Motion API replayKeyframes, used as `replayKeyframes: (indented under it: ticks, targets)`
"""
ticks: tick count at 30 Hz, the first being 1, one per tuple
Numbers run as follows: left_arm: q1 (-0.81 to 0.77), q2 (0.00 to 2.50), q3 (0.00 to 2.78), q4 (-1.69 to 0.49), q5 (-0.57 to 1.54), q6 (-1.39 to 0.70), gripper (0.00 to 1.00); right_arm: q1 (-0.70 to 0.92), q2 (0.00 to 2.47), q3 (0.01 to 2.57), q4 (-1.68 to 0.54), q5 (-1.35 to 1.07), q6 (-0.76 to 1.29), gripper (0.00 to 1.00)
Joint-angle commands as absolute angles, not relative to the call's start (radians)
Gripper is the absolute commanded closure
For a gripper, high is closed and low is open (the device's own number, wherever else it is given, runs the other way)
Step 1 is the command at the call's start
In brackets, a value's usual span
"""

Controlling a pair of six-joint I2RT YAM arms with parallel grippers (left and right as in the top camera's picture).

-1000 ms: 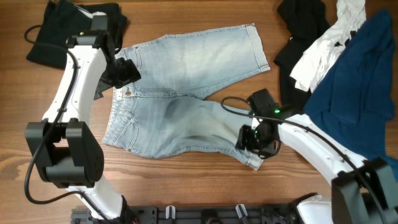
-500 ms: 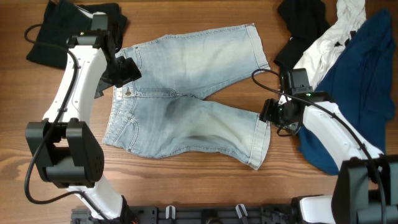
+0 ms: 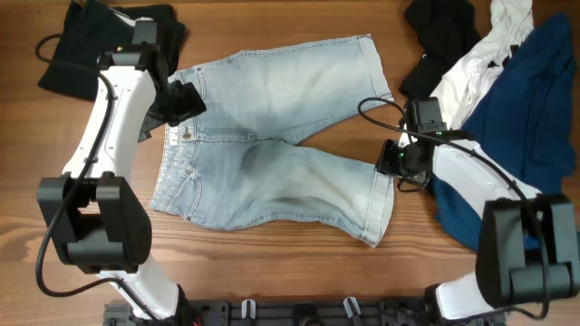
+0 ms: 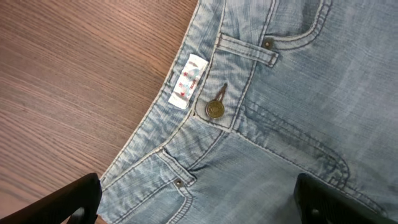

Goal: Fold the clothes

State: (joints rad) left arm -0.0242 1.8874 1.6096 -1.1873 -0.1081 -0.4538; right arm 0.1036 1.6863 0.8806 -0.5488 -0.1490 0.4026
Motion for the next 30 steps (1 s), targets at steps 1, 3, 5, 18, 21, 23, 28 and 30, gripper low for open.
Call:
replayKeyframes:
  ticks: [1,3,5,18,21,23,28,30]
  targets:
    - [-0.021,1.878,1.618,-1.185,-0.125,-0.449,0.01,0.104,1.734,0.890,-0.534,-0.180,0.393,0.60]
    - [-0.021,1.878,1.618,-1.185,-0.125,-0.449,0.01,0.104,1.744,0.890,-0.532,-0.181,0.393,0.61]
    - [-0.021,1.878,1.618,-1.184,-0.125,-0.449,0.01,0.103,1.745,0.890,-0.531,-0.180,0.392,0.67]
    - [-0.021,1.879,1.618,-1.175,-0.125,-0.449,0.01,0.014,1.745,0.941,-0.358,-0.155,0.374,0.96]
    - [-0.021,1.879,1.618,-1.164,-0.125,-0.449,0.01,-0.017,1.745,0.961,-0.310,-0.162,0.339,0.96]
    - [-0.021,1.879,1.618,-1.162,-0.125,-0.449,0.00,-0.027,1.745,0.965,-0.266,-0.196,0.303,0.96]
    - [-0.021,1.879,1.618,-1.163,-0.125,-0.449,0.00,-0.026,1.741,0.968,-0.209,-0.295,0.236,0.36]
    - [-0.021,1.878,1.618,-1.163,-0.125,-0.448,0.01,-0.026,1.731,0.982,-0.240,-0.317,0.240,0.15]
